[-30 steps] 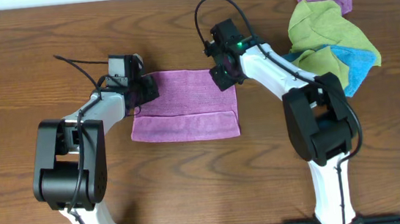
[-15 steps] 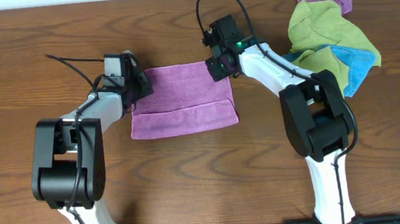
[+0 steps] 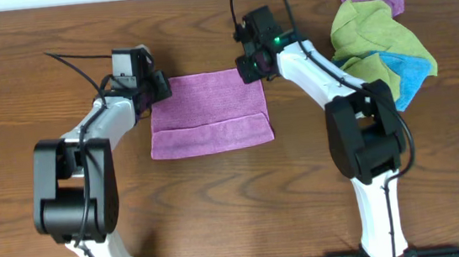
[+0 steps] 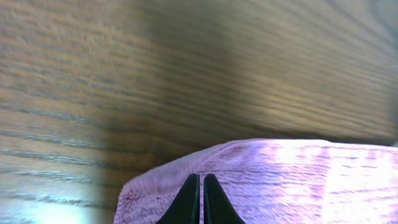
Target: Fold the cloth
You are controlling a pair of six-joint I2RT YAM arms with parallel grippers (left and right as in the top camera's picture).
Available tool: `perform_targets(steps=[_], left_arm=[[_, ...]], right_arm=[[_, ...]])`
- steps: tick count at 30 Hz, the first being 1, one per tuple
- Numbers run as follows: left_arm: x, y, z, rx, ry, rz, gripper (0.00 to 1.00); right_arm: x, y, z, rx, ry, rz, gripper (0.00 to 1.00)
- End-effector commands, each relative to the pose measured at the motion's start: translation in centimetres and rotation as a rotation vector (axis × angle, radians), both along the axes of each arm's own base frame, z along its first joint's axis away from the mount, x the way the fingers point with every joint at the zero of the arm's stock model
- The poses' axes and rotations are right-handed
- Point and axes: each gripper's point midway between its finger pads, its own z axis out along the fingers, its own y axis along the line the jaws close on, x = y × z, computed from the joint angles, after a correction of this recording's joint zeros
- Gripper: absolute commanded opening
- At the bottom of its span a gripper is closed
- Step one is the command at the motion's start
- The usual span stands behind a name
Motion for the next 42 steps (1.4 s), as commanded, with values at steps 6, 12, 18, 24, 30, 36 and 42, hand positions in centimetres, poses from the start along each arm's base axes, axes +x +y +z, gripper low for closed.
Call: perform_targets(steps=[6, 12, 18, 24, 30, 36, 42], left_arm=[[-1.8, 0.6, 8.6, 0.043, -0.086, -0.052, 0.06], [-9.5, 0.5, 6.0, 0.071, 0.207, -0.177, 0.06], [-13.2, 0.5, 4.9, 0.048, 0.367, -0.188, 0.06], [-16.1, 0.8, 4.8, -0.038, 0.442, -0.216, 0.06], [-16.1, 1.8, 3.7, -0.102, 0.364, -0.171, 0.06], [-14.1, 1.1, 3.1, -0.126, 0.297, -0.143, 0.14], [-13.6, 1.3, 2.2, -0.12, 0.307, -0.119, 0.19]], right_arm=[[-1.8, 0.2, 12.2, 0.089, -0.114, 0.045, 0.41], [-9.6, -1.3, 9.8, 0.022, 0.191, 0.162, 0.42], [-13.8, -3.0, 8.8, -0.052, 0.351, 0.241, 0.45], [-17.1, -3.8, 8.4, -0.017, 0.433, 0.28, 0.47], [-18.0, -3.6, 5.6, 0.064, 0.336, 0.291, 0.5], [-16.8, -2.6, 2.2, 0.124, 0.249, 0.271, 0.48], [-15.5, -2.2, 0.9, 0.137, 0.182, 0.276, 0.47]])
